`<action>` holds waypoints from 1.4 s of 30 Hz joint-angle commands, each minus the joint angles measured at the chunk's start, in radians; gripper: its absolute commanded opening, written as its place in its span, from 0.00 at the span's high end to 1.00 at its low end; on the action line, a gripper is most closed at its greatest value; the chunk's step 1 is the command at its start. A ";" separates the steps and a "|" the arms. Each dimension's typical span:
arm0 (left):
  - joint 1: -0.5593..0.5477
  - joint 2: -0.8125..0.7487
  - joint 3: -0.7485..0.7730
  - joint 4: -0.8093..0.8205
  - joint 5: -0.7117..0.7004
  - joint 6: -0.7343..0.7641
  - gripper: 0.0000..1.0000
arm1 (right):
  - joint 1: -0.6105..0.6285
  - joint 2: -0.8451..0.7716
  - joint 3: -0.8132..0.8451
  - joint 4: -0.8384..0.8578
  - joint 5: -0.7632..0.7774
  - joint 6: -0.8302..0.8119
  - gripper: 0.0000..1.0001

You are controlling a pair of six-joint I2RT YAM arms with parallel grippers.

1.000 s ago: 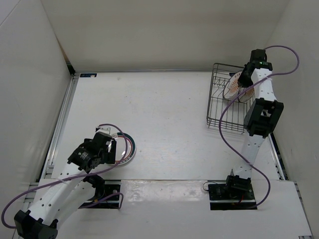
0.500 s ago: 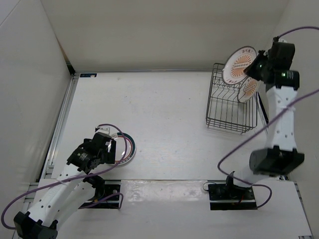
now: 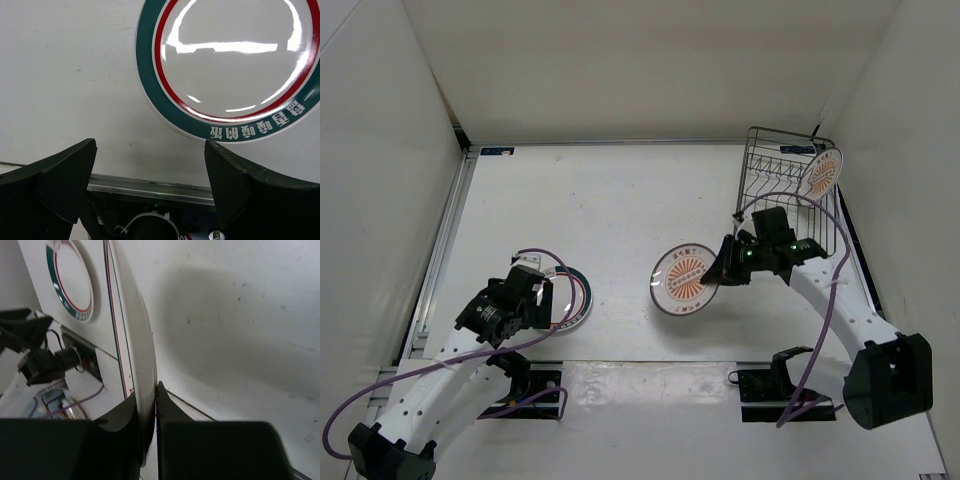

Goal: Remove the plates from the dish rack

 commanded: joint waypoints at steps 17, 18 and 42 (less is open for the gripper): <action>-0.001 0.017 0.021 -0.018 -0.040 -0.036 0.00 | 0.189 0.235 -0.187 0.326 -0.029 0.017 1.00; 0.000 0.018 0.022 -0.017 -0.040 -0.034 0.00 | 0.193 0.266 -0.176 0.314 -0.021 0.015 1.00; 0.000 0.066 0.035 -0.023 -0.045 -0.037 0.00 | 0.284 0.513 0.074 0.053 0.178 -0.123 0.66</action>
